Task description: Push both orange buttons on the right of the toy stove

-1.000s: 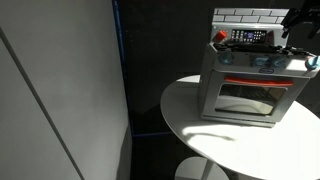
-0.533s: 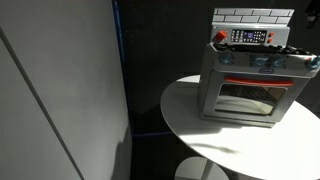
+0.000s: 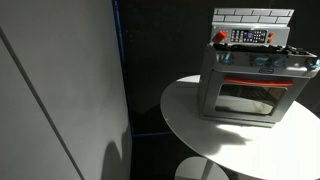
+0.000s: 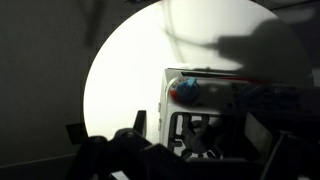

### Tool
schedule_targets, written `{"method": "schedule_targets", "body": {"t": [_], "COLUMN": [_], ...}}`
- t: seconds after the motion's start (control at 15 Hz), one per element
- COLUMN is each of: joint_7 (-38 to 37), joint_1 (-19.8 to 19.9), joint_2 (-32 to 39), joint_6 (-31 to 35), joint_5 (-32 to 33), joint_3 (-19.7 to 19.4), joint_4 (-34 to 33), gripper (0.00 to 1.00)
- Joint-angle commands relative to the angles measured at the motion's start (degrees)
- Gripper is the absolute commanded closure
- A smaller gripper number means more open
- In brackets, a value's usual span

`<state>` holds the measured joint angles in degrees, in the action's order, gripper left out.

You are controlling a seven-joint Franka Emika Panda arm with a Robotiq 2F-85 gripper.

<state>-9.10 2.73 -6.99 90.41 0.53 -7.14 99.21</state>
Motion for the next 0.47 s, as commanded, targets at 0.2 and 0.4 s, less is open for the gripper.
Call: {"method": "schedule_targets", "body": {"t": [0.2,0.4], "joint_7": [0.5,0.6], "joint_1": [1.0,1.1], "joint_2": [-2.6,-2.8], "joint_6": [-2.2,-2.6], "joint_5": [-0.2,-0.3], "joint_3": [0.9,0.9], "joint_4": [-0.2,-0.2], "gripper": [0.0,0.0]}}
